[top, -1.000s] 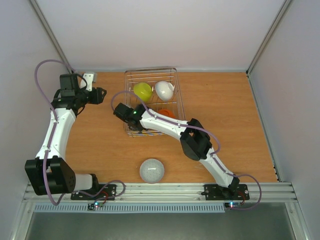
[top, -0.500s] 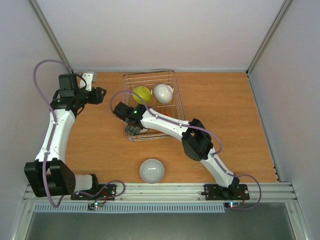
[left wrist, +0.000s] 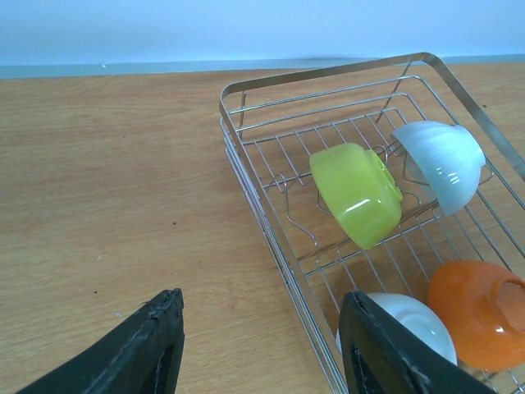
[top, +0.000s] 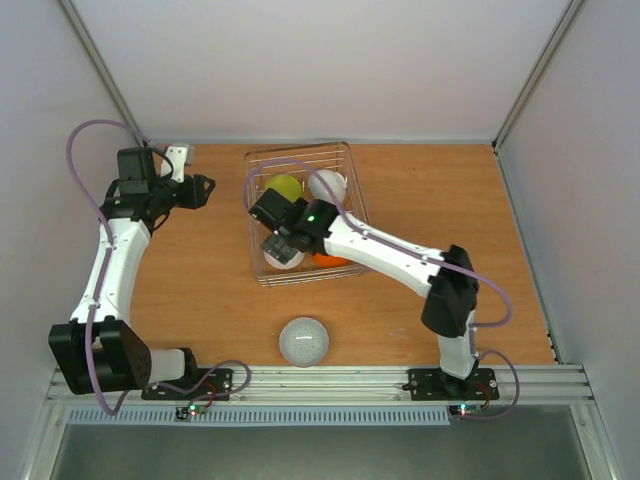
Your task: Load the bowls into the dish rack
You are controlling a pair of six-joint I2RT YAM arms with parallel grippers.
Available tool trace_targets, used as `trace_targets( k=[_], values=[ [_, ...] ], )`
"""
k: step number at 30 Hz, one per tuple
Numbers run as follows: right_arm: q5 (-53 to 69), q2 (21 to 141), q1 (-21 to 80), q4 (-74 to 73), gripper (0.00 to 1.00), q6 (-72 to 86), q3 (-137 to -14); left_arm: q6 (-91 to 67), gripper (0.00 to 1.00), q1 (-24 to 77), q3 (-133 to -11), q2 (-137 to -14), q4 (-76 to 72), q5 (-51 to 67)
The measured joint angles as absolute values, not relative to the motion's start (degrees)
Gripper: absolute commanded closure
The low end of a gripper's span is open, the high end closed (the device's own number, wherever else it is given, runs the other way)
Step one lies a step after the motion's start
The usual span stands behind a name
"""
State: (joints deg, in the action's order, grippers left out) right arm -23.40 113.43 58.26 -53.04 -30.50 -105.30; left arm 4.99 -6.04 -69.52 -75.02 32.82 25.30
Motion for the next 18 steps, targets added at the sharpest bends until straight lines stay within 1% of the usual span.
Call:
trace_targets(
  k=[2,3,4,5,6,7,8,9,18],
  values=[
    [-23.3,110.0,58.3,-52.5,0.07,-29.7,-104.8,5.0,0.47,-6.0,-69.5,-75.0,32.8,25.6],
    [-23.3,108.7,58.3,-52.2,0.10,-29.3,-104.7,5.0,0.47,-6.0,-69.5,-75.0,32.8,25.7],
    [-23.3,107.5,58.2,-52.0,0.18,-28.6,-104.6,5.0,0.47,-6.0,-69.5,-75.0,32.8,25.8],
    [-23.3,106.8,58.1,-51.8,0.34,-28.2,-104.5,5.0,0.47,-6.0,-69.5,-75.0,32.8,26.1],
    [-23.2,106.4,57.9,-51.9,0.60,-27.9,-104.4,5.0,0.47,-6.0,-69.5,-75.0,32.9,26.4],
    [-22.8,106.2,57.5,-51.9,0.76,-26.9,-104.2,5.0,0.47,-6.0,-69.5,-75.0,33.0,26.7],
    [-22.4,106.1,57.2,-52.0,0.92,-26.2,-103.9,5.0,0.47,-6.0,-69.5,-75.0,33.1,26.9],
    [-21.7,106.1,56.7,-52.1,0.98,-25.3,-103.5,5.0,0.47,-6.0,-69.5,-75.0,33.2,27.3],
    [-12.6,106.1,50.7,-55.0,0.99,-20.1,-100.1,5.5,0.48,-6.0,-69.5,-75.0,33.6,29.7]
  ],
)
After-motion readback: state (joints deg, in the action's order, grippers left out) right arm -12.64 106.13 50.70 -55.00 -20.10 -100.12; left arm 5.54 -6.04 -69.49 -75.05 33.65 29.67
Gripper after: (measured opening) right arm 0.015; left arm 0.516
